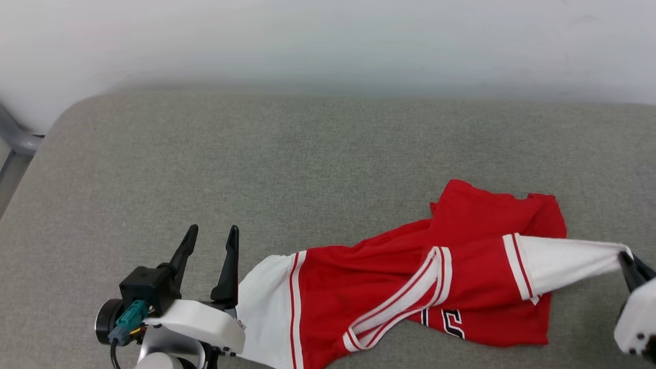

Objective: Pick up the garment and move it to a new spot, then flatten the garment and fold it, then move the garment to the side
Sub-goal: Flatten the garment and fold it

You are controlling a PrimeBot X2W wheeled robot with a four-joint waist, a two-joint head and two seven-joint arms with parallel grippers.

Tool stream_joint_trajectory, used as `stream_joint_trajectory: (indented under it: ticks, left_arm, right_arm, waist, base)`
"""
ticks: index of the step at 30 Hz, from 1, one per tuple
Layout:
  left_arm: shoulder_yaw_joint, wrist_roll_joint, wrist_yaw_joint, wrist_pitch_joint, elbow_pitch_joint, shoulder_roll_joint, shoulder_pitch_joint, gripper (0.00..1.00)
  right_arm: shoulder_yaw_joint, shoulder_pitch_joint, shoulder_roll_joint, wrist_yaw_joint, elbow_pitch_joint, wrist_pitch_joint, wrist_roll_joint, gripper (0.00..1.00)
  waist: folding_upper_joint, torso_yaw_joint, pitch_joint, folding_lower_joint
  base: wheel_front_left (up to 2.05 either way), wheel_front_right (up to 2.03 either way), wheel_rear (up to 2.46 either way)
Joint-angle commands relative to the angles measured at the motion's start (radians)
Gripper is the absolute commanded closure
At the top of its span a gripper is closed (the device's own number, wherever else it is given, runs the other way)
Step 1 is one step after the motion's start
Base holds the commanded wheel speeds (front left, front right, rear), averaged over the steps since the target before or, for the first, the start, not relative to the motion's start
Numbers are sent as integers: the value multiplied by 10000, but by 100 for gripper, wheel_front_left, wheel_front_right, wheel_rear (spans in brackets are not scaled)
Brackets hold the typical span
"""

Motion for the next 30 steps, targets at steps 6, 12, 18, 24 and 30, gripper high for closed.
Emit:
stream_joint_trajectory:
  ticks: [6, 12, 18, 24, 30]
  left_arm:
    - [44, -109, 169, 61, -51, 69, 359, 0]
    - [88, -184, 226, 138, -7, 162, 469, 0]
    - [98, -226, 257, 227, 28, 236, 451, 0]
    - [66, -276, 312, 295, 82, 243, 523, 0]
    - [96, -336, 393, 243, 158, 238, 675, 0]
  right_arm:
    - [-575, 2185, 936, -7, -1526, 589, -223, 100]
    - [-740, 3673, 1418, -7, -730, 634, 6, 100]
    - [-895, 3145, 1487, -7, 1129, -520, 243, 100]
    - [-790, 2574, 1484, -7, 1993, -2338, 625, 0]
    - [-812, 2328, 1490, -7, 1786, -4681, 478, 0]
  waist:
    - [-1, -215, -422, 0]
    - [-1, -318, -499, 0]
    - [-1, -417, -396, 0]
    - [-1, -377, -442, 0]
    - [-1, -314, -640, 0]
  base:
    - [0, 0, 0]
    - [0, 0, 0]
    - [0, 0, 0]
    - [0, 0, 0]
    - [0, 0, 0]
